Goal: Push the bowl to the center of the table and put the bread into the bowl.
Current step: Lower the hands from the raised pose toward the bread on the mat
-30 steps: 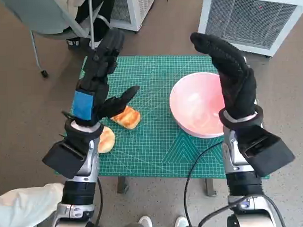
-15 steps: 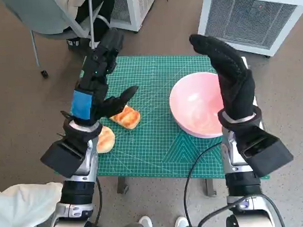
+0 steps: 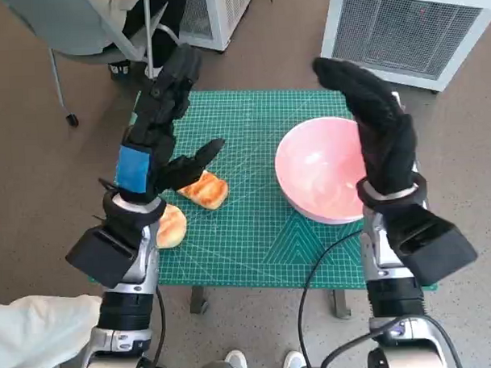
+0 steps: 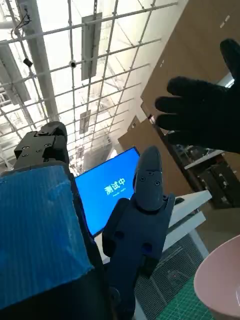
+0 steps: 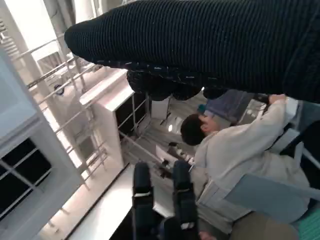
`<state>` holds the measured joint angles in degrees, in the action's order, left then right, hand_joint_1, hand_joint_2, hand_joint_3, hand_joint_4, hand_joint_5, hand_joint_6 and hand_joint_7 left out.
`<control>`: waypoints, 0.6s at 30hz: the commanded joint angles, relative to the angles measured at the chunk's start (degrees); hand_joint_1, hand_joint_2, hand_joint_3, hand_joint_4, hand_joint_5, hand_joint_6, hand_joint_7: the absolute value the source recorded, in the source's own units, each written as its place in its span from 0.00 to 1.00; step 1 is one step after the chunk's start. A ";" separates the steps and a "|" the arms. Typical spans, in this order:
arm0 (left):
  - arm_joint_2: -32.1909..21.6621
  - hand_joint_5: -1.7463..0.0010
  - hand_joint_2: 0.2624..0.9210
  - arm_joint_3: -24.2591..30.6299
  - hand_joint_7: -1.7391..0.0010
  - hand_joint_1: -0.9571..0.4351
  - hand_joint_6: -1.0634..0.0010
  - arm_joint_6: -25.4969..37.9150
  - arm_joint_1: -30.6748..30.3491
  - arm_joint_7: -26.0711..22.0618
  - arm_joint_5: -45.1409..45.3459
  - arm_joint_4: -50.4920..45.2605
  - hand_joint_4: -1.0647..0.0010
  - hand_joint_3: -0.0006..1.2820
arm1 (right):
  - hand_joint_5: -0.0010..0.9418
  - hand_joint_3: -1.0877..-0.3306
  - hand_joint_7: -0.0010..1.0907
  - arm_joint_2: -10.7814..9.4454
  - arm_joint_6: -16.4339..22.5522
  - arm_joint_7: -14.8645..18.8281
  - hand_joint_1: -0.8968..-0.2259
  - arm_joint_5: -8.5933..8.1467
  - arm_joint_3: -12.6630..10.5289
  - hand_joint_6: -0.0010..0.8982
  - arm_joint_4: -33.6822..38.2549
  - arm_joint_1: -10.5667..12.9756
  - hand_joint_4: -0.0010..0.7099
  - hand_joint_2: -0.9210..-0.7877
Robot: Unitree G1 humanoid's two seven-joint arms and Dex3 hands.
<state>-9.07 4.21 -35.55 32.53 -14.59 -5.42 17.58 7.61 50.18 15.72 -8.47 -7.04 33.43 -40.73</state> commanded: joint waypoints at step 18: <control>0.10 1.00 1.00 0.01 0.89 0.37 0.75 -0.68 0.49 -0.27 -0.71 0.40 0.73 0.21 | 0.01 0.35 0.70 8.27 1.90 -23.40 0.59 7.68 -9.50 0.00 27.59 -3.71 0.52 0.00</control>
<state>-8.87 4.21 -36.10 32.54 -14.66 -5.53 17.79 15.21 53.39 -5.50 -1.30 -15.87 56.67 -44.39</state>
